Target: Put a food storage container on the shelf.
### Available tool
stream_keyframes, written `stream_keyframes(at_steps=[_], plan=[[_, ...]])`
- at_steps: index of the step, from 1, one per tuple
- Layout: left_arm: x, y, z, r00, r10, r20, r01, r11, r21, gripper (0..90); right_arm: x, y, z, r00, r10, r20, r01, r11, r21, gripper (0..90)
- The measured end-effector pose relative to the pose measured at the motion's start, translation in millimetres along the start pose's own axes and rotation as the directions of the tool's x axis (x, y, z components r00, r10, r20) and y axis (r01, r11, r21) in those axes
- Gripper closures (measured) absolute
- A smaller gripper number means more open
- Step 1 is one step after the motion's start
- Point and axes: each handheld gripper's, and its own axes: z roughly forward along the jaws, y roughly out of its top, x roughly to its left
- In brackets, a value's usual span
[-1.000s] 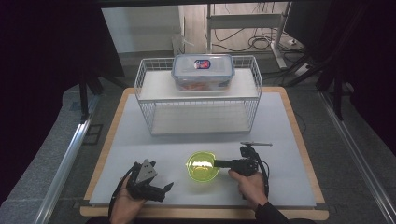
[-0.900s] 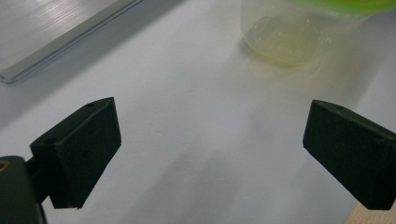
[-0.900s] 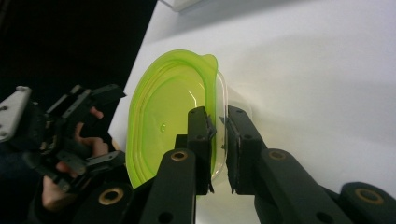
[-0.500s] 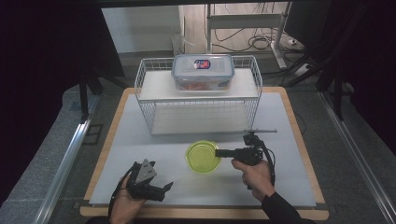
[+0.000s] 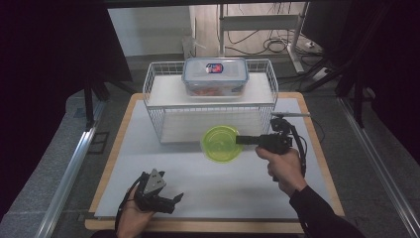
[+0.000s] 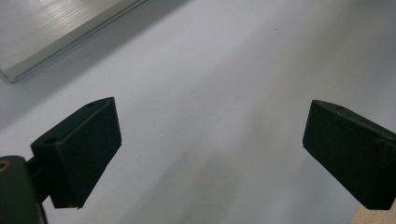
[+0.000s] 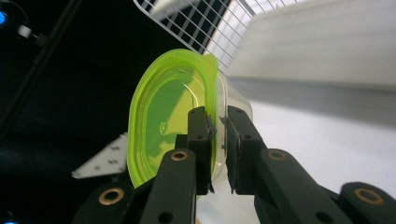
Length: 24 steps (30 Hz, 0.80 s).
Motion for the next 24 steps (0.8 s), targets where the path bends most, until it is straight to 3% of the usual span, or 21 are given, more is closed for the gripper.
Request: stream_keyframes(at_steps=[12, 24], plan=[[0.3, -0.2, 1.0, 1.0, 0.001, 0.006, -0.001, 1.0, 0.006, 4.5, 20.9, 44.7, -18.1, 0.9997, 0.011, -0.023, -0.012, 0.999, -0.043, 81.6], [0.4, -0.1, 1.0, 0.9999, -0.011, 0.006, 0.011, 0.9999, -0.007, 4.4, 42.5, 86.5, -31.0, 0.9995, -0.008, -0.031, 0.005, 0.995, -0.103, 81.6]])
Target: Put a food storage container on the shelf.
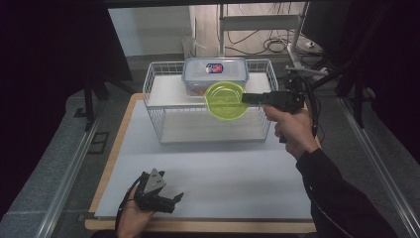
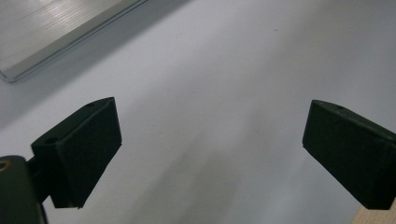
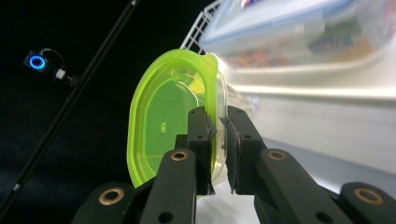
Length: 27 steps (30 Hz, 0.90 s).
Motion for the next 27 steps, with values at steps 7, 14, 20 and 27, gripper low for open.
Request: stream_keyframes(at_steps=[7, 14, 20, 27], plan=[[0.5, 0.0, -1.3, 1.0, -0.003, -0.006, 0.003, 0.9999, -0.016, 4.1, 6.7, 26.6, 0.8, 0.9997, -0.004, 0.024, 0.005, 0.999, -0.046, 81.6], [0.6, -0.1, -1.3, 0.9999, 0.012, -0.009, -0.012, 0.9999, -0.009, 4.0, 9.8, 45.7, 9.2, 0.999, 0.003, 0.044, 0.0, 0.998, -0.069, 81.6], [0.8, -0.4, -1.3, 0.9999, 0.007, -0.008, -0.007, 0.9999, -0.012, 4.0, 10.9, 63.7, 17.6, 0.9973, 0.014, 0.073, -0.007, 0.995, -0.099, 81.6], [0.7, -0.3, -1.0, 1.0, 0.008, -0.006, -0.008, 0.9998, -0.016, 4.0, 13.1, 80.3, 30.4, 0.995, 0.023, 0.097, -0.011, 0.992, -0.122, 81.6]])
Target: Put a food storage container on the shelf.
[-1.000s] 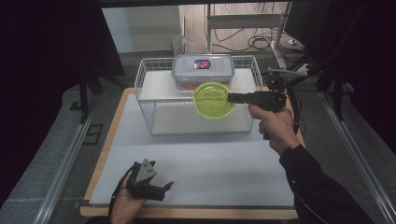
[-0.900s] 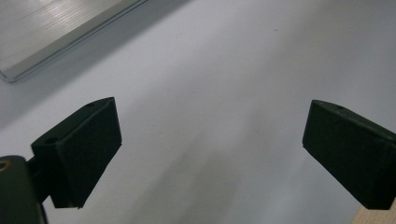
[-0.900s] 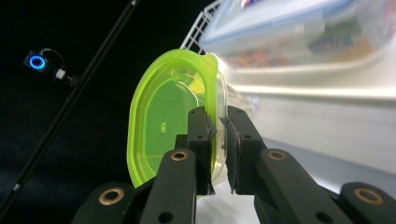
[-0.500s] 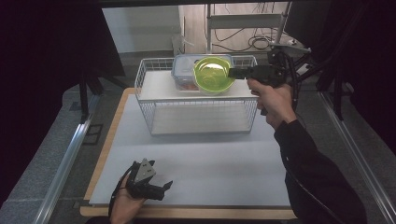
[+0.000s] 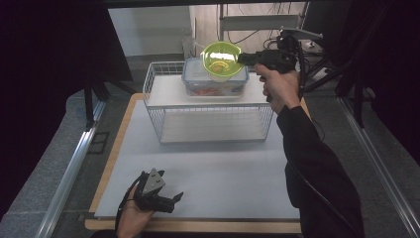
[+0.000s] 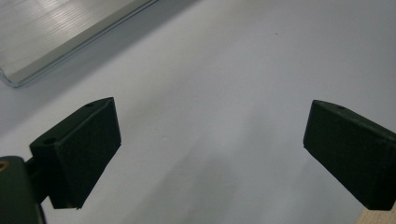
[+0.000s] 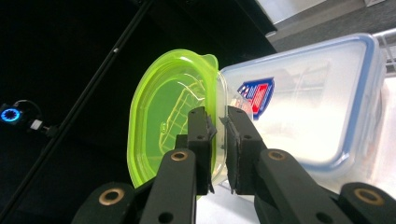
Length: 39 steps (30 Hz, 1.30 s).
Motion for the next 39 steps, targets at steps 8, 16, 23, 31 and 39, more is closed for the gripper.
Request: stream_keyframes(at_steps=[8, 16, 23, 31, 39], plan=[[-0.1, 0.3, 0.1, 1.0, -0.003, 0.004, 0.003, 1.0, -0.002, 4.1, -2.5, 10.4, 18.6, 0.9995, 0.011, 0.031, -0.011, 1.0, -0.017, 81.6], [0.2, 0.3, 0.2, 1.0, -0.005, 0.007, 0.005, 1.0, -0.005, 4.1, -7.4, 16.8, 30.6, 0.9976, 0.036, 0.059, -0.034, 0.999, -0.038, 81.5], [0.2, 0.3, 0.5, 1.0, -0.003, 0.007, 0.003, 1.0, -0.003, 4.0, -6.9, 19.5, 40.3, 0.9955, 0.056, 0.076, -0.053, 0.998, -0.042, 81.5], [0.2, 0.3, 0.3, 0.9999, -0.005, 0.01, 0.005, 1.0, -0.004, 4.0, -7.7, 24.0, 51.2, 0.9895, 0.084, 0.118, -0.08, 0.996, -0.039, 81.4], [0.1, 0.1, 0.9, 0.9999, -0.007, 0.012, 0.007, 1.0, -0.001, 4.0, -7.7, 27.0, 55.3, 0.9845, 0.112, 0.135, -0.107, 0.993, -0.043, 80.0]])
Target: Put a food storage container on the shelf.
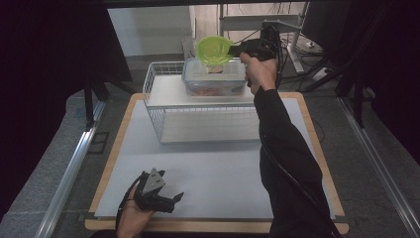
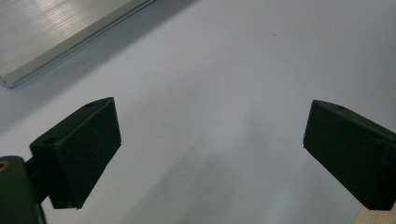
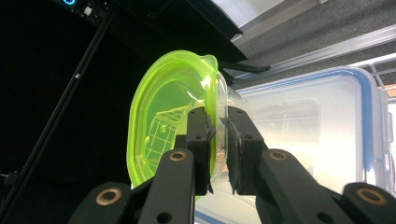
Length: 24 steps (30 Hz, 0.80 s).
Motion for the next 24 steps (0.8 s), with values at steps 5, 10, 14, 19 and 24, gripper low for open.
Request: stream_keyframes(at_steps=[5, 10, 14, 19, 24], plan=[[-0.3, 0.1, 0.1, 1.0, 0.001, 0.0, -0.001, 1.0, 0.001, 4.0, -1.5, 0.5, 1.2, 1.0, 0.005, 0.007, -0.005, 1.0, -0.008, 73.3], [-0.1, 0.0, 0.3, 1.0, -0.001, 0.002, 0.001, 1.0, 0.001, 4.0, -4.0, 0.8, 2.9, 1.0, -0.004, 0.007, 0.004, 1.0, -0.013, 73.3], [-0.3, 0.0, 0.5, 1.0, 0.001, 0.002, -0.001, 1.0, 0.002, 4.0, -2.0, -0.2, 4.9, 1.0, -0.006, 0.004, 0.006, 1.0, -0.009, 71.5], [-0.2, 0.2, 0.0, 1.0, 0.004, 0.001, -0.004, 1.0, 0.003, 4.1, 0.0, -0.7, 5.2, 0.999, -0.043, 0.011, 0.043, 0.999, -0.012, 64.8], [-0.4, 0.1, 0.3, 1.0, 0.002, 0.001, -0.002, 1.0, 0.002, 4.0, 0.9, -0.9, 4.0, 0.9957, -0.092, -0.007, 0.092, 0.996, -0.015, 48.6]])
